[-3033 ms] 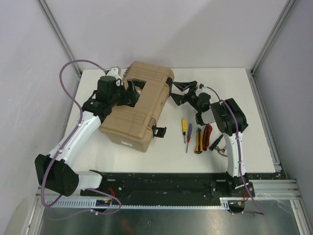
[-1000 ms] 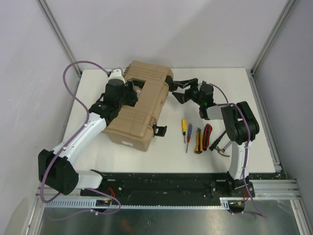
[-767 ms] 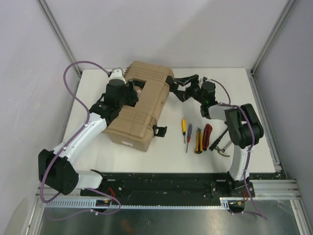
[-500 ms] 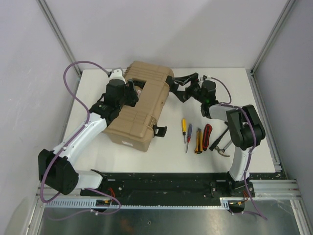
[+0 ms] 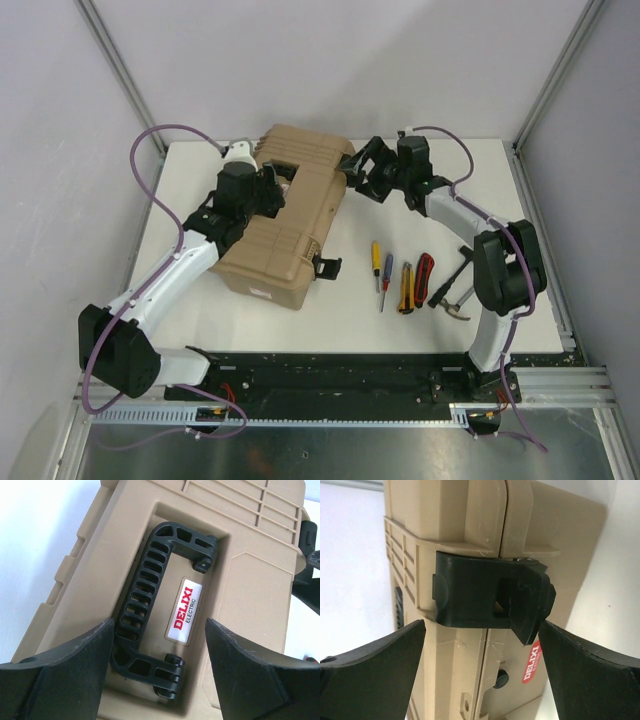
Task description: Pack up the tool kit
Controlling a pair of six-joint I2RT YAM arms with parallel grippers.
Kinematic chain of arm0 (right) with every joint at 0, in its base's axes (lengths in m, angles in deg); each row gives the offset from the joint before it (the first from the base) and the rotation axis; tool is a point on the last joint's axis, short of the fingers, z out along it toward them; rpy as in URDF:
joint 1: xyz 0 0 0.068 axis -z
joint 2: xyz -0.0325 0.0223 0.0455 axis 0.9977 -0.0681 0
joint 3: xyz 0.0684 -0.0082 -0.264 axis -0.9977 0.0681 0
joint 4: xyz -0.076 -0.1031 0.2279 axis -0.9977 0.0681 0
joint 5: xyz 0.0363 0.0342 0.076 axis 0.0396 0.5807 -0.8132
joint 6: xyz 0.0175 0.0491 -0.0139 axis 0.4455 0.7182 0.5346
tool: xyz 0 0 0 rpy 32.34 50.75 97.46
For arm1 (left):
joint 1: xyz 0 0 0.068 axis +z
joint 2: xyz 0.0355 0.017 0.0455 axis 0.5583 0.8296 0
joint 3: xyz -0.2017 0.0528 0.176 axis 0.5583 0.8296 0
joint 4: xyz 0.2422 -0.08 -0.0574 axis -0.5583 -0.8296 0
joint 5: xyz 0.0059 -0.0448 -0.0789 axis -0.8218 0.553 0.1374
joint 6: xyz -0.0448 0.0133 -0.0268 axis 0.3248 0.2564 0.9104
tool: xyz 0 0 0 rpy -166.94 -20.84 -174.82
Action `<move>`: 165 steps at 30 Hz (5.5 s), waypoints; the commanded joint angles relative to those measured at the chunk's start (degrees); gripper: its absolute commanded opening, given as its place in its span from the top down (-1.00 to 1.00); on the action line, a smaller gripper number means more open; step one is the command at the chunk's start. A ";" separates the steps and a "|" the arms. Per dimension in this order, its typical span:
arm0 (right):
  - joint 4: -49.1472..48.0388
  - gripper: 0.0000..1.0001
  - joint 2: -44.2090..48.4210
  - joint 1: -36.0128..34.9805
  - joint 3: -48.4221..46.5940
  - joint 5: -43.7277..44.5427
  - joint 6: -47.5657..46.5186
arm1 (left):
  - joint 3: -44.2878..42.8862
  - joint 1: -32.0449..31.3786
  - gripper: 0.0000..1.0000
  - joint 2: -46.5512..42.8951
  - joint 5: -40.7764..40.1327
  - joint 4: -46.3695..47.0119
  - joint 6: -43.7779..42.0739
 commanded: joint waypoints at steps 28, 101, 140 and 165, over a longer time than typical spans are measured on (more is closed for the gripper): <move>-0.99 -0.99 0.45 4.34 -1.28 5.80 -3.33 | 3.75 -1.90 -0.60 4.26 7.96 -9.99 3.35; 6.49 -0.63 18.98 -7.79 11.12 -4.21 -16.69 | 23.18 10.45 -0.71 -24.13 35.13 2.12 7.58; -19.85 -0.62 20.22 -9.31 2.59 -14.05 -2.94 | 15.67 5.66 -0.89 -25.96 22.89 5.44 5.23; -17.22 -0.55 9.03 -17.38 -8.99 -13.21 -4.36 | 6.07 5.63 -0.98 -37.34 21.79 2.92 -10.09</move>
